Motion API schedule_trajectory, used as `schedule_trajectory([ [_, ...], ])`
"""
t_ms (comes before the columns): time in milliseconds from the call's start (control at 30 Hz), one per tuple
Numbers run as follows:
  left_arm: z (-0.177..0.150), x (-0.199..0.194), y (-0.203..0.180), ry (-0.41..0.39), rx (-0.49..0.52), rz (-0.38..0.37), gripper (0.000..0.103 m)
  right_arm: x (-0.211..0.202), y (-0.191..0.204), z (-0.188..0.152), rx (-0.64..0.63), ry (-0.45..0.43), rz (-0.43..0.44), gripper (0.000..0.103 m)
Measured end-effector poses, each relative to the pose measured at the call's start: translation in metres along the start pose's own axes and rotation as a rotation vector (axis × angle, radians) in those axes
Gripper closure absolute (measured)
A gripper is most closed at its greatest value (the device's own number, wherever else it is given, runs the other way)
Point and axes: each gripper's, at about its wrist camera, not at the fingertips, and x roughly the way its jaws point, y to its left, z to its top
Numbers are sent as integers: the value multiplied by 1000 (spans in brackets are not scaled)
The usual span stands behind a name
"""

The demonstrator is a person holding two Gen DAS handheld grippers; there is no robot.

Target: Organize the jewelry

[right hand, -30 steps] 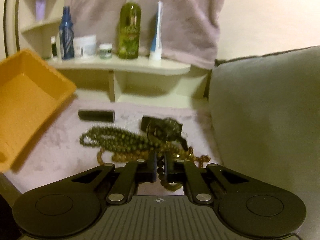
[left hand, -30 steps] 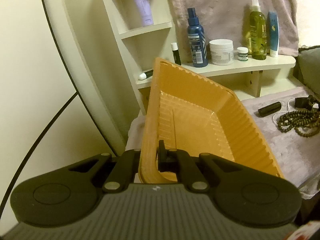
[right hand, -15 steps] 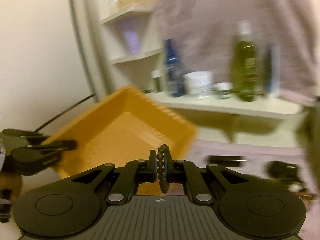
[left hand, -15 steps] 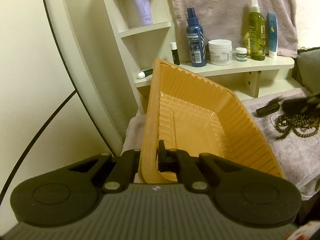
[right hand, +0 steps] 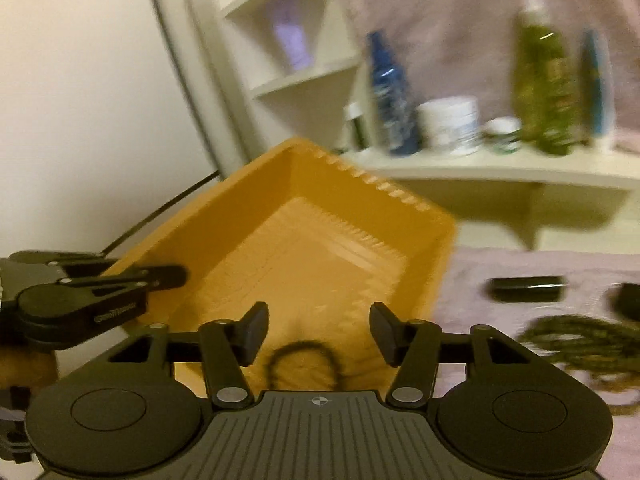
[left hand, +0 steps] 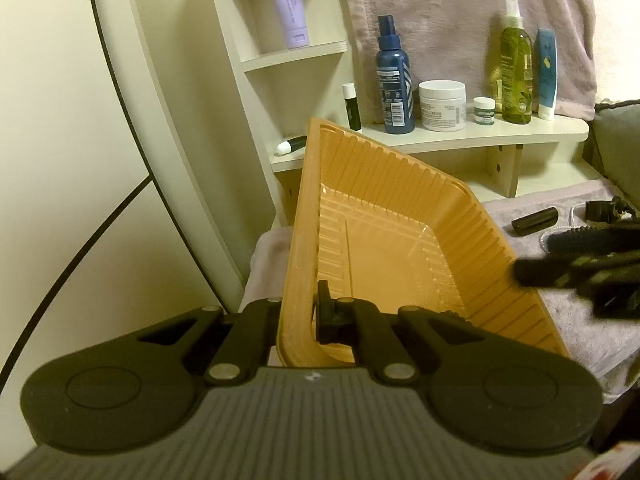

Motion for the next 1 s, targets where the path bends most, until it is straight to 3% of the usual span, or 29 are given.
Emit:
schedule_trajectory([
  [267,0,0,-1,1,6,10,100,-50,-80,-19,81,-18,-347,47],
  [367,2,0,-3,0,12,16,100,-67,-106,-22,97,-21,-422,47],
  [667,3,0,-4,3,16,22,100,-73,-143,-16,-59,8,-523,49],
  [833,5,0,-4,2,15,23,100,-50,-153,-14,-174,85,-557,61],
  [1000,5,1,-3,9,8,22,100,-30,-157,-16,-272,132,-580,66],
])
